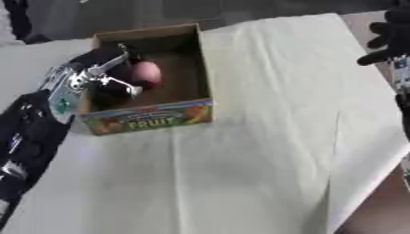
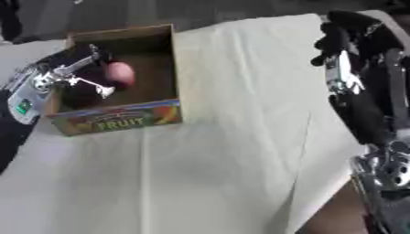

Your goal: Pick up objects on the table and place them in the box.

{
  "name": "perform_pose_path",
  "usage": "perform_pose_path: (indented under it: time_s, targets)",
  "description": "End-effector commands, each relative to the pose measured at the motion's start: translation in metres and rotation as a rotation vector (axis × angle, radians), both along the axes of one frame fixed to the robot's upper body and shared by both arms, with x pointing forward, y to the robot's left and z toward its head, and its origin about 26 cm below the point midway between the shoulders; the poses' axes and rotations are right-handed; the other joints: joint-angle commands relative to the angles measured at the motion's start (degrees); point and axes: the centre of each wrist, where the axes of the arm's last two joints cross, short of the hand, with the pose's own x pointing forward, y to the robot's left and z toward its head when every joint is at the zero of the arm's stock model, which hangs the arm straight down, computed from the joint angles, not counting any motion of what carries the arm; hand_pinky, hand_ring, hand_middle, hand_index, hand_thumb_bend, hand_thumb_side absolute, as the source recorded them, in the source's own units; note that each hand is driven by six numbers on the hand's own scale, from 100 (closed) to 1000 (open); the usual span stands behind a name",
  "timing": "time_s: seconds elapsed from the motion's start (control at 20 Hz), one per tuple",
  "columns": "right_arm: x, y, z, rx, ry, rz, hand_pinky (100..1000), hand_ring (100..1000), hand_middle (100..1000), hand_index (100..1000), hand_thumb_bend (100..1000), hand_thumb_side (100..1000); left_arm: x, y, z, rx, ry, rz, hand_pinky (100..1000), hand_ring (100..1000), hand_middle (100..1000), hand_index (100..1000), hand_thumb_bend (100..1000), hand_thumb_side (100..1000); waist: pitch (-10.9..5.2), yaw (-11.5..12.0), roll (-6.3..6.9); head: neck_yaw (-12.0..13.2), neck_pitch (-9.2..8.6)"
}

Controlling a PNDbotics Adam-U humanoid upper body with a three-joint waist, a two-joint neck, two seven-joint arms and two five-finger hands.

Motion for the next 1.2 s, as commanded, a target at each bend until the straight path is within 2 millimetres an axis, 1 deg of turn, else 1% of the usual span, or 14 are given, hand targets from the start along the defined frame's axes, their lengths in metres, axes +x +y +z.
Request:
perform_pose_path:
  time_s: [0.05,0.1,0.15,0.25,0.3,0.4,0.55,0.7,0.85,0.9,0.95,1.2]
  targets:
    - [-0.004,-0.002,0.007,-0.013,-0.028,0.005,542,796,516,775,157,631,0.0,-0.007,0.003,0.03,-0.014,-0.018,726,760,704,842,246,292,-1.29,-0.2,-0.16,-0.1,-0.29]
    - [-0.004,-0.002,0.007,-0.013,-0.027,0.005,542,796,516,775,156,631,0.0,-0.007,0.004,0.038,-0.018,-0.016,735,768,718,865,283,342,-1.35,-0.2,-0.16,-0.1,-0.23]
    - [-0.004,-0.002,0.007,-0.012,-0.027,0.005,542,796,516,775,156,631,-0.001,-0.008,0.006,0.045,-0.024,-0.013,736,769,719,868,290,352,-1.41,-0.2,-0.17,-0.1,-0.16]
    - [-0.004,-0.002,0.006,-0.011,-0.025,0.005,542,796,516,775,154,630,-0.002,-0.008,0.01,0.063,-0.037,0.003,746,779,733,877,348,429,-1.57,-0.1,-0.19,-0.1,0.02]
    - [-0.004,-0.003,0.006,-0.01,-0.024,0.004,542,796,516,775,150,629,-0.003,-0.009,0.012,0.077,-0.041,0.011,757,790,744,890,382,484,-1.66,-0.1,-0.21,-0.1,0.11]
    - [-0.004,-0.003,0.005,-0.007,-0.02,0.003,542,797,516,775,151,629,-0.004,-0.012,0.015,0.083,-0.042,0.019,755,784,737,879,377,511,-1.84,0.0,-0.26,-0.1,0.36]
    - [-0.004,-0.003,0.004,-0.006,-0.018,0.004,543,797,517,775,154,630,-0.007,-0.013,0.024,0.044,-0.06,0.02,752,780,735,886,394,540,-2.12,0.1,-0.33,-0.1,0.53]
    - [-0.004,-0.003,0.003,-0.004,-0.012,0.003,543,797,517,775,151,629,-0.01,-0.012,0.034,-0.025,-0.075,0.016,741,766,720,894,379,552,-2.35,0.3,-0.36,-0.2,0.69]
    - [-0.004,-0.003,0.001,-0.003,-0.008,0.001,543,797,517,776,150,629,-0.016,-0.011,0.046,-0.093,-0.093,-0.003,735,757,709,888,367,552,-2.6,0.5,-0.38,-0.3,0.79]
    - [-0.004,-0.004,0.001,-0.002,-0.008,0.001,543,797,517,776,150,629,-0.017,-0.012,0.05,-0.115,-0.099,-0.013,727,747,694,870,336,530,-2.68,0.6,-0.41,-0.4,0.82]
    - [-0.004,-0.004,0.001,-0.002,-0.007,0.0,543,797,517,776,150,629,-0.02,-0.012,0.054,-0.14,-0.105,-0.025,727,747,693,866,330,526,-2.76,0.7,-0.43,-0.5,0.91]
    - [-0.004,-0.003,0.001,0.0,-0.009,0.001,545,797,518,776,149,628,-0.028,-0.011,0.067,-0.226,-0.091,-0.078,717,734,679,853,327,548,-3.09,0.8,-0.62,-0.6,1.06]
